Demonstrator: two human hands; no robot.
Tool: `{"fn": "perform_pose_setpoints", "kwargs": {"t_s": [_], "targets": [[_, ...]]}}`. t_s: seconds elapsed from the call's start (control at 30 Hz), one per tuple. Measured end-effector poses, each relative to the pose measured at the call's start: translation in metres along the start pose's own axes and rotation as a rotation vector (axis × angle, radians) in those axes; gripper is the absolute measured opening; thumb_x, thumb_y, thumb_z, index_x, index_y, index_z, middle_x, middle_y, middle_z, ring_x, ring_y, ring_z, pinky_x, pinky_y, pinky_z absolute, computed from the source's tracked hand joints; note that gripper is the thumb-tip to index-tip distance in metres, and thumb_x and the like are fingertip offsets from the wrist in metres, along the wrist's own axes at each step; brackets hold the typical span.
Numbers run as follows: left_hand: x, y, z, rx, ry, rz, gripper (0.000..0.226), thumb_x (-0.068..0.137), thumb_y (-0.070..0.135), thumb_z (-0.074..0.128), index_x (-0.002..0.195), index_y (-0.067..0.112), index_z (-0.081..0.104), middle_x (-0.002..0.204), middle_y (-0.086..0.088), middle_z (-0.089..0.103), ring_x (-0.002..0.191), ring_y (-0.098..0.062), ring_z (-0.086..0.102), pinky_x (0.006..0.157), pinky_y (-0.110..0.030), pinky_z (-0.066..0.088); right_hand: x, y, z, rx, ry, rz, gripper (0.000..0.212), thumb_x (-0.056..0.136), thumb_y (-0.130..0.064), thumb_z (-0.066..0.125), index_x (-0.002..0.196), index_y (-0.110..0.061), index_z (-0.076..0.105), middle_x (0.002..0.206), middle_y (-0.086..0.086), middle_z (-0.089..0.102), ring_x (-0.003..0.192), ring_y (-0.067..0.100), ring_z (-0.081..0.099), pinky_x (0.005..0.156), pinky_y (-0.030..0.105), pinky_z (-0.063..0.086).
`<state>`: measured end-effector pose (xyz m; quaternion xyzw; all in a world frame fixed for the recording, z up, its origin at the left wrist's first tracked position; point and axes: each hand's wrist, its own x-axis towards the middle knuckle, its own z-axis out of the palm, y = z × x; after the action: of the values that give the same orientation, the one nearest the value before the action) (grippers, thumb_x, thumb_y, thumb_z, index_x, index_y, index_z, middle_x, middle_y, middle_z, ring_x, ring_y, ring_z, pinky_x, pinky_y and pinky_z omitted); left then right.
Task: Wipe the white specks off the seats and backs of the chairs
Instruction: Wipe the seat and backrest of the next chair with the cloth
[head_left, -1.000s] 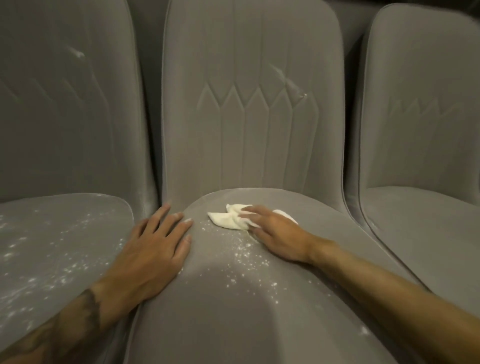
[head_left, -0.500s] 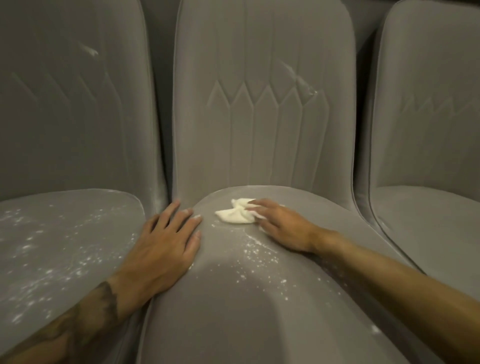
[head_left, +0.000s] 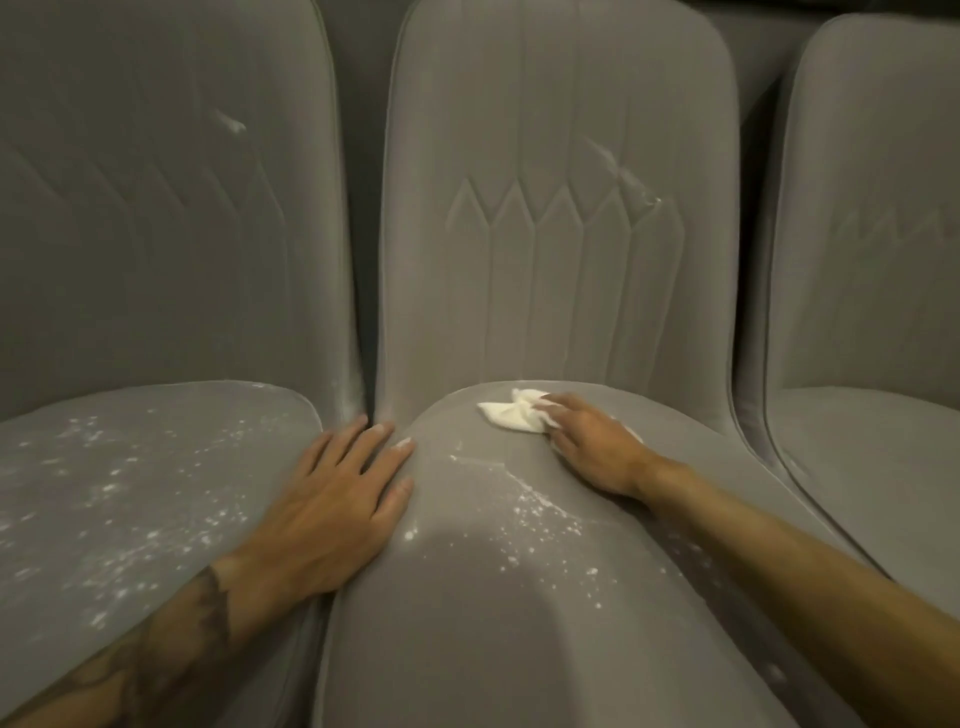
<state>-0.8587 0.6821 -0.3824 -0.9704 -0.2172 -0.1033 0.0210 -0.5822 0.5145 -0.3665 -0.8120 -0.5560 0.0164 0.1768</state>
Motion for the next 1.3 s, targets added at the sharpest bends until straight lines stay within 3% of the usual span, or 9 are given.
{"fn": "perform_pose_setpoints", "kwargs": {"t_s": [0.13,0.27,0.37,0.53,0.7,0.87,0.97,1.1,1.3], "targets": [[-0.014,-0.025,0.001,-0.054,-0.040,-0.107,0.060,0.105,0.060,0.009,0.162,0.044,0.015,0.172,0.004,0.010,0.157,-0.015,0.011,0.127,-0.036,0.005,0.023,-0.030,0.008,0.056,0.065,0.086,0.041,0.103,-0.016,0.044,0.143,-0.017,0.052,0.154,0.005,0.041,0.142,0.023,0.039,0.117,0.025,0.024],[-0.017,-0.027,0.002,-0.152,-0.041,-0.147,0.057,0.105,0.058,0.018,0.161,0.049,0.010,0.172,0.005,0.010,0.157,-0.013,0.014,0.127,-0.034,0.012,0.008,-0.078,0.031,0.075,-0.001,-0.213,0.041,0.104,-0.024,0.044,0.145,-0.025,0.049,0.154,-0.002,0.042,0.139,0.013,0.039,0.114,0.016,0.022],[-0.019,-0.026,0.005,-0.162,-0.035,-0.162,0.060,0.105,0.060,0.016,0.162,0.040,0.019,0.173,0.005,0.010,0.156,-0.013,0.017,0.126,-0.033,0.012,0.005,-0.064,0.023,0.049,-0.072,-0.265,0.044,0.103,-0.021,0.045,0.146,-0.023,0.047,0.155,-0.002,0.039,0.139,0.013,0.039,0.111,0.012,0.020],[-0.020,-0.025,0.007,-0.091,-0.008,-0.129,0.059,0.108,0.055,0.017,0.159,0.030,0.034,0.173,-0.002,0.014,0.155,-0.019,0.024,0.125,-0.036,0.018,0.033,-0.056,0.014,0.055,0.023,0.004,0.041,0.103,-0.015,0.045,0.144,-0.018,0.051,0.154,0.004,0.041,0.142,0.022,0.039,0.116,0.025,0.025],[-0.024,-0.028,0.005,0.135,0.037,-0.023,0.050,0.107,0.035,0.034,0.142,0.010,0.060,0.156,-0.024,0.046,0.133,-0.037,0.058,0.105,-0.049,0.050,0.007,-0.100,0.039,0.089,-0.044,-0.274,0.042,0.104,-0.026,0.042,0.144,-0.020,0.050,0.152,0.003,0.044,0.139,0.017,0.040,0.112,0.017,0.021],[-0.023,-0.025,0.007,-0.020,0.014,-0.082,0.059,0.110,0.045,0.015,0.157,0.023,0.041,0.170,-0.010,0.023,0.151,-0.028,0.035,0.122,-0.043,0.028,0.016,-0.062,0.016,0.057,-0.069,-0.177,0.045,0.102,-0.013,0.047,0.146,-0.017,0.047,0.154,0.002,0.040,0.142,0.018,0.038,0.118,0.021,0.022],[-0.023,-0.027,0.007,0.014,0.025,-0.057,0.051,0.111,0.040,0.030,0.156,0.019,0.043,0.169,-0.014,0.025,0.150,-0.031,0.037,0.121,-0.044,0.031,0.032,-0.081,0.023,0.071,0.002,-0.087,0.042,0.104,-0.018,0.044,0.145,-0.019,0.049,0.154,0.003,0.041,0.142,0.021,0.039,0.118,0.028,0.026],[-0.025,-0.027,0.006,0.161,0.082,0.001,0.034,0.104,0.024,0.058,0.133,0.008,0.065,0.149,-0.027,0.052,0.124,-0.040,0.064,0.099,-0.051,0.055,0.005,-0.107,0.041,0.074,-0.046,-0.316,0.043,0.104,-0.030,0.040,0.146,-0.024,0.047,0.153,0.001,0.042,0.140,0.016,0.039,0.117,0.027,0.028],[-0.022,-0.026,0.007,-0.058,0.028,-0.076,0.055,0.111,0.043,0.021,0.160,0.023,0.036,0.172,-0.009,0.015,0.154,-0.026,0.028,0.125,-0.043,0.022,0.023,-0.089,0.024,0.061,-0.029,-0.180,0.044,0.103,-0.017,0.043,0.147,-0.023,0.046,0.155,-0.002,0.038,0.141,0.017,0.038,0.117,0.025,0.024]]}}
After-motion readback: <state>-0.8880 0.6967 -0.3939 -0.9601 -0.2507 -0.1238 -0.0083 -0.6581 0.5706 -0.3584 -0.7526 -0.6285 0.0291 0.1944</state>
